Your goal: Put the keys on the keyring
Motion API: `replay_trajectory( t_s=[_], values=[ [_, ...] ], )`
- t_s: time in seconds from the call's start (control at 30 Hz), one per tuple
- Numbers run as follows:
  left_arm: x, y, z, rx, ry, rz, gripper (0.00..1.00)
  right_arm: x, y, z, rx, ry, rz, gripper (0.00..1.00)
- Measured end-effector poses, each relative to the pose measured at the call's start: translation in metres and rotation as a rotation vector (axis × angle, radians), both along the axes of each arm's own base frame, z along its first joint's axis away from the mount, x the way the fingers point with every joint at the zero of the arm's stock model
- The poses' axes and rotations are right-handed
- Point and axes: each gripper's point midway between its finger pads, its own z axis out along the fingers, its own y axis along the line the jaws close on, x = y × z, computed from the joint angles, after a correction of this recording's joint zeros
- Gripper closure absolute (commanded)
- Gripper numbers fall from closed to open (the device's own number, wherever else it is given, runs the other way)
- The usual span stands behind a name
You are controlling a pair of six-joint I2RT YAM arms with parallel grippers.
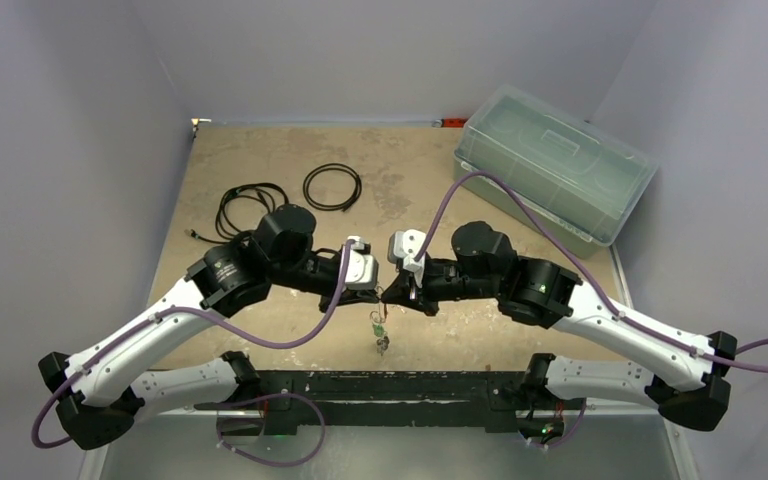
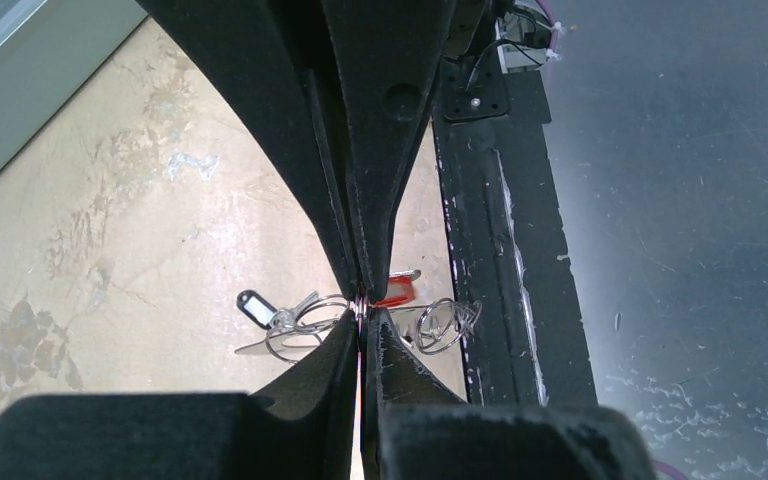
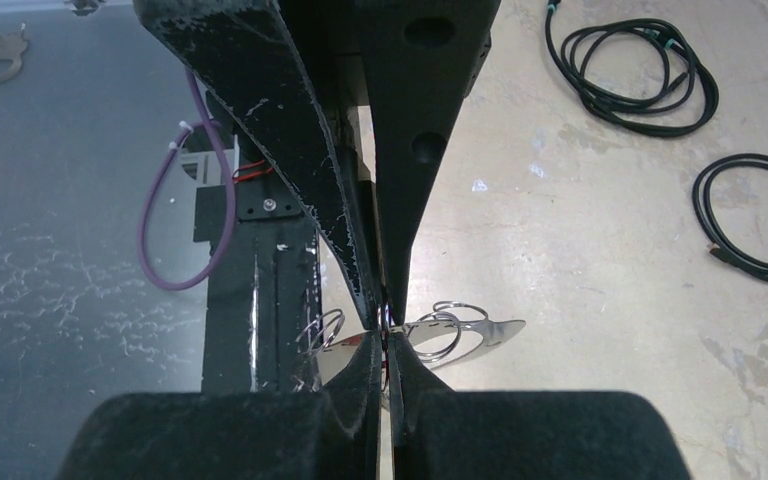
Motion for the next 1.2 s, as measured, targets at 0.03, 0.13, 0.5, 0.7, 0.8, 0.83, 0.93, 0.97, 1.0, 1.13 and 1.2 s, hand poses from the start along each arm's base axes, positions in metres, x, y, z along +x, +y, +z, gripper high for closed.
replay_trajectory(
  t_s=[0.03,0.13,0.5,0.7,0.8,0.83,0.93,0.97,1.0,1.13,1.2],
  values=[
    [0.000,0.000,0.000,0.001,-0.002,0.003,1.00,0.000,0.000,0.000,-0.001,0.000,-0.001,1.00],
    [0.002,-0.001,0.000,-0.007,-0.015,0.010,1.00,0.001,0.000,0.000,-0.001,-0.005,-0.005,0.93],
    [0.001,0.007,0.031,-0.265,-0.139,0.087,1.00,0.002,-0.013,0.053,0.204,-0.094,-0.065,0.41],
    [0.000,0.008,0.048,-0.380,-0.164,0.111,1.00,-0.002,-0.018,0.068,0.285,-0.107,-0.069,0.45],
    [0.001,0.008,0.051,-0.412,-0.164,0.126,1.00,0.001,-0.012,0.065,0.289,-0.102,-0.070,0.53],
    [0.001,0.008,0.051,-0.416,-0.161,0.130,1.00,0.002,-0.008,0.060,0.280,-0.096,-0.069,0.58],
    [0.003,0.008,0.054,-0.431,-0.162,0.140,1.00,0.007,0.002,0.040,0.235,-0.067,-0.070,0.72],
    [0.003,0.008,0.054,-0.434,-0.162,0.141,1.00,0.009,0.005,0.035,0.222,-0.060,-0.070,0.80],
    [0.003,0.008,0.054,-0.434,-0.162,0.144,1.00,0.010,0.008,0.029,0.207,-0.052,-0.070,0.88],
    [0.006,0.009,0.052,-0.431,-0.158,0.163,1.00,0.013,0.017,0.021,0.192,-0.039,-0.062,1.00],
    [0.006,0.010,0.053,-0.433,-0.161,0.165,1.00,0.011,0.017,0.022,0.195,-0.040,-0.054,1.00]
  ],
)
